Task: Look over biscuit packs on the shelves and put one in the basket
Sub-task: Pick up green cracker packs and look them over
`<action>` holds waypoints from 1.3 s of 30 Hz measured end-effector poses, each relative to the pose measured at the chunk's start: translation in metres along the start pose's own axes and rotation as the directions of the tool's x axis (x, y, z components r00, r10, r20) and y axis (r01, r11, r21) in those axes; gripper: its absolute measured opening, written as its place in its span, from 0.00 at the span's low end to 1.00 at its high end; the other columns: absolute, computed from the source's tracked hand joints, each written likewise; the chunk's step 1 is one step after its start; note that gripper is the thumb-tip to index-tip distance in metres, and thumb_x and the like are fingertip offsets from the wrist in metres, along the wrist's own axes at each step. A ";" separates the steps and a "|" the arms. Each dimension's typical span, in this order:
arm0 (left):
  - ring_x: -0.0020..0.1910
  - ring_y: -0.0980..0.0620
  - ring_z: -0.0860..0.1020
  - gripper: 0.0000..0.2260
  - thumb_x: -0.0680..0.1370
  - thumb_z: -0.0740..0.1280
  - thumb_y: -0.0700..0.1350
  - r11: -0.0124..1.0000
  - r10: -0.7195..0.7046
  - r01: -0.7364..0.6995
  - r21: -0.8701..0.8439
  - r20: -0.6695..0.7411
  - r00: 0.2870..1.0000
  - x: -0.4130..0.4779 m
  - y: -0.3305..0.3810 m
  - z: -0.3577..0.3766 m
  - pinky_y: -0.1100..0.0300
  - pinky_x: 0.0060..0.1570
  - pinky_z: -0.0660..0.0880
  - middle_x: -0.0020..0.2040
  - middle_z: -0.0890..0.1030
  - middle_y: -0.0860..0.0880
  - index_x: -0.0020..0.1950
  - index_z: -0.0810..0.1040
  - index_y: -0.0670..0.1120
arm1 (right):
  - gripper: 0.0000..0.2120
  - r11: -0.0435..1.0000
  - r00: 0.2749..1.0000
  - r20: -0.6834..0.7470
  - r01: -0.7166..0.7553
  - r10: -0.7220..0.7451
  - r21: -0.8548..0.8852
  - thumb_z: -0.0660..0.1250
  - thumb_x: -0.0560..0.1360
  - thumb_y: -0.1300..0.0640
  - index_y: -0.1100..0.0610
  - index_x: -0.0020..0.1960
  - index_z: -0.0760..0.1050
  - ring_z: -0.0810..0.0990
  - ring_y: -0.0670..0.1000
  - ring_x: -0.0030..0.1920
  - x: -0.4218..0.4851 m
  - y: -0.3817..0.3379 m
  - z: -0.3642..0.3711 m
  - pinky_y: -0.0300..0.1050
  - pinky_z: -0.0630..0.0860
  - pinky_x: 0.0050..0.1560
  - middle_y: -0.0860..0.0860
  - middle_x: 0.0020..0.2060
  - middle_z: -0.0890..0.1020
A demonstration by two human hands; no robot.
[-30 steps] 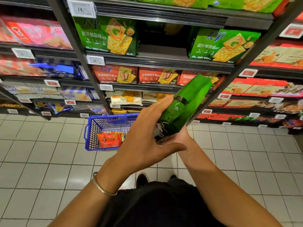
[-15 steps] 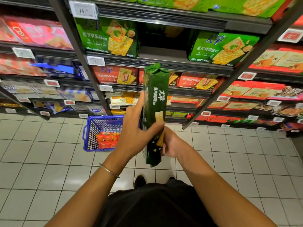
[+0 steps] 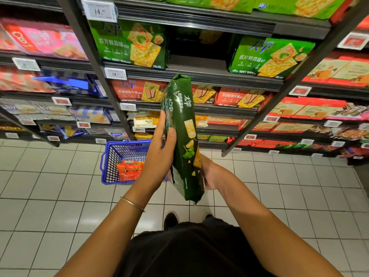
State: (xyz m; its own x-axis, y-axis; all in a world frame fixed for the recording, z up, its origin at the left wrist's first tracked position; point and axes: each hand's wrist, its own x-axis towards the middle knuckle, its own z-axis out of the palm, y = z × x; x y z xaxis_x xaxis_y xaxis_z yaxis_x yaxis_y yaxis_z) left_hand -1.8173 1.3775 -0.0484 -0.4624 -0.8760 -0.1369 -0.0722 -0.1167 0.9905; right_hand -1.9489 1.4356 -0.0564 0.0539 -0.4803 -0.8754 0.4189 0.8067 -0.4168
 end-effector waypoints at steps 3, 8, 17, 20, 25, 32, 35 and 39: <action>0.66 0.69 0.73 0.49 0.70 0.62 0.80 0.997 -0.061 0.059 -0.053 -0.031 0.998 0.002 0.001 -0.002 0.60 0.60 0.81 0.76 0.63 0.71 0.84 0.48 0.63 | 0.22 1.000 0.999 -0.020 0.029 -0.029 -0.003 0.56 0.86 0.42 0.59 0.61 0.77 0.87 0.48 0.37 -0.006 -0.002 -0.001 0.41 0.80 0.25 0.53 0.46 0.84; 0.77 0.52 0.69 0.38 0.73 0.57 0.80 0.989 -0.093 0.095 -0.117 0.018 0.995 0.005 0.009 -0.013 0.38 0.70 0.71 0.79 0.69 0.60 0.80 0.64 0.66 | 0.18 0.993 0.993 -0.011 0.121 -0.120 0.015 0.57 0.86 0.46 0.58 0.50 0.79 0.85 0.48 0.27 -0.008 -0.008 -0.005 0.39 0.78 0.22 0.52 0.32 0.87; 0.75 0.50 0.74 0.32 0.79 0.52 0.76 0.964 -0.024 0.070 -0.256 0.178 0.984 -0.008 0.026 -0.021 0.32 0.73 0.66 0.74 0.77 0.52 0.75 0.74 0.61 | 0.13 0.963 0.960 -0.120 0.239 -0.253 -0.121 0.60 0.84 0.41 0.47 0.57 0.78 0.87 0.51 0.41 0.012 -0.015 -0.017 0.45 0.82 0.37 0.52 0.45 0.87; 0.78 0.45 0.69 0.42 0.76 0.44 0.76 0.903 -0.094 0.226 -0.365 0.346 0.933 -0.009 0.030 -0.037 0.28 0.76 0.57 0.78 0.74 0.48 0.79 0.71 0.54 | 0.15 0.942 0.941 -0.091 0.315 -0.326 -0.115 0.55 0.86 0.46 0.37 0.68 0.75 0.85 0.46 0.35 0.013 -0.016 -0.030 0.42 0.79 0.32 0.47 0.43 0.86; 0.71 0.46 0.77 0.40 0.73 0.62 0.76 0.849 0.003 0.311 -0.427 0.593 0.805 -0.009 0.038 -0.066 0.45 0.71 0.73 0.71 0.80 0.45 0.70 0.82 0.46 | 0.22 0.913 0.900 -0.160 0.406 -0.406 -0.035 0.57 0.87 0.45 0.34 0.80 0.60 0.85 0.44 0.39 0.011 -0.020 -0.041 0.40 0.78 0.29 0.46 0.60 0.84; 0.65 0.42 0.82 0.53 0.55 0.85 0.66 0.945 -0.195 0.288 -0.157 0.437 0.878 -0.015 0.027 -0.073 0.52 0.60 0.82 0.65 0.84 0.42 0.72 0.74 0.41 | 0.26 0.771 0.708 -0.328 0.626 -0.625 -0.118 0.63 0.85 0.56 0.32 0.76 0.64 0.81 0.51 0.63 0.012 -0.022 -0.059 0.52 0.81 0.51 0.45 0.68 0.79; 0.57 0.46 0.86 0.42 0.57 0.87 0.61 0.944 -0.214 0.283 -0.167 0.341 0.915 -0.017 0.018 -0.067 0.56 0.52 0.83 0.60 0.86 0.45 0.65 0.79 0.46 | 0.30 0.646 0.560 -0.378 0.748 -0.737 -0.151 0.68 0.83 0.60 0.36 0.77 0.62 0.81 0.49 0.65 0.011 -0.019 -0.064 0.47 0.83 0.55 0.46 0.68 0.79; 0.55 0.46 0.87 0.17 0.75 0.72 0.50 0.927 -0.187 0.201 -0.315 0.074 0.980 -0.014 0.007 -0.062 0.55 0.49 0.84 0.58 0.87 0.44 0.62 0.84 0.47 | 0.34 0.577 0.486 -0.352 0.784 -0.800 -0.228 0.73 0.80 0.59 0.40 0.77 0.59 0.81 0.50 0.65 0.000 -0.019 -0.067 0.46 0.83 0.57 0.52 0.68 0.79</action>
State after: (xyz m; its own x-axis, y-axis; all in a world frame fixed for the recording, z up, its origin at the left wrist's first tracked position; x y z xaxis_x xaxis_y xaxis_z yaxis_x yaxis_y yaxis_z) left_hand -1.7565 1.3604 -0.0391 -0.5052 -0.8015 -0.3200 0.1189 -0.4319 0.8941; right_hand -2.0177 1.4437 -0.0654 -0.6282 -0.7573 -0.1783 0.0771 0.1674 -0.9829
